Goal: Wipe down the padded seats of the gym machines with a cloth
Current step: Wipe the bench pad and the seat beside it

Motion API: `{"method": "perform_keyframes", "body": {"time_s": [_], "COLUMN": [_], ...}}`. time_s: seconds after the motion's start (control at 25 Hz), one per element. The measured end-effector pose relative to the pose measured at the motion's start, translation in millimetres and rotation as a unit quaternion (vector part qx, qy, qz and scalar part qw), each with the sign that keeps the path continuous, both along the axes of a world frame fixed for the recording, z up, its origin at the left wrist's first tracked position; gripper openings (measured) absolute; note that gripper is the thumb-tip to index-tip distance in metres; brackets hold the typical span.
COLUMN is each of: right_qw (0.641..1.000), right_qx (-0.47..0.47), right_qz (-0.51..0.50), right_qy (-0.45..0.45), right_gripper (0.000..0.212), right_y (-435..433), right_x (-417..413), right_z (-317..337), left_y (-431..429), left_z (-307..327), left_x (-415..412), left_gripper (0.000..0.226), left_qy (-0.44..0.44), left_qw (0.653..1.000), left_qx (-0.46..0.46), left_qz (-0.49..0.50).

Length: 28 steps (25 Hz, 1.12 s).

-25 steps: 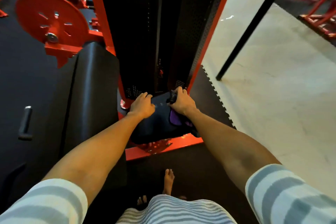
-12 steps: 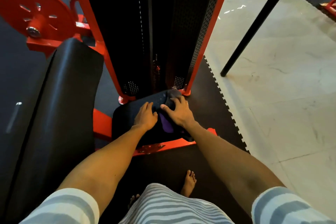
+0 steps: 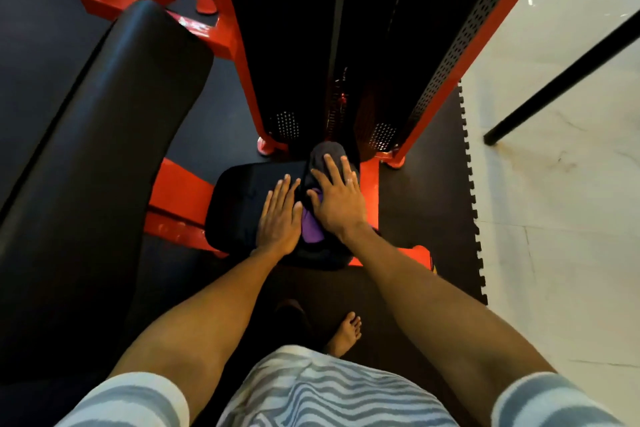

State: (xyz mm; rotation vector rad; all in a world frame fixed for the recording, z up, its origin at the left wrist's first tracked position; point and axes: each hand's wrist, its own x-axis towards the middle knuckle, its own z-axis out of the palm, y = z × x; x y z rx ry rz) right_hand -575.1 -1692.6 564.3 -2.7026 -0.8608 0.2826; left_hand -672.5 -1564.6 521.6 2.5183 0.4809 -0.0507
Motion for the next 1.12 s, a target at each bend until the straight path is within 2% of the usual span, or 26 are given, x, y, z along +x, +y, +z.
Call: {"method": "perform_keyframes", "body": {"time_s": [0.2,0.32,0.48,0.72,0.84,1.0,1.12], "right_qw": [0.998,0.999,1.000,0.999,0.999,0.956,0.946], "right_qx": [-0.052,-0.010,0.007,-0.002,0.039,0.126,0.147], "right_qz": [0.015,0.032,0.023,0.038,-0.033,-0.225,-0.248], "right_qy": [0.020,-0.011,-0.015,0.007,0.017,0.143,0.151], "right_gripper": [0.056,0.062,0.066,0.056,0.057,0.070,0.072], "right_y": [29.0,-3.9,-37.4,-1.4,1.8,-19.7,-37.7], "right_x": [31.8,-5.2,-54.3,2.1,25.5,18.8,-33.8], "right_z": [14.3,13.2,2.3,2.8,-1.7,7.7,8.1], "left_y": [0.3,0.2,-0.6,1.6,-1.5,-1.9,-0.2], "left_z": [-6.5,-2.8,-3.7,-5.2,-8.7,-4.2,-2.3], "left_x": [-1.0,-3.1,-8.4,-3.9,-4.6,-5.7,-5.5], "left_gripper": [0.073,0.063,0.077,0.064,0.063,0.065,0.065], "left_qy": [0.018,-0.002,-0.002,-0.005,-0.006,-0.001,0.001], "left_qw": [1.000,1.000,1.000,1.000,1.000,1.000,1.000], "left_qx": [0.019,0.020,0.016,0.012,0.029,0.022,0.017], "left_qz": [0.015,0.011,0.006,0.008,0.005,0.006,0.004]}}
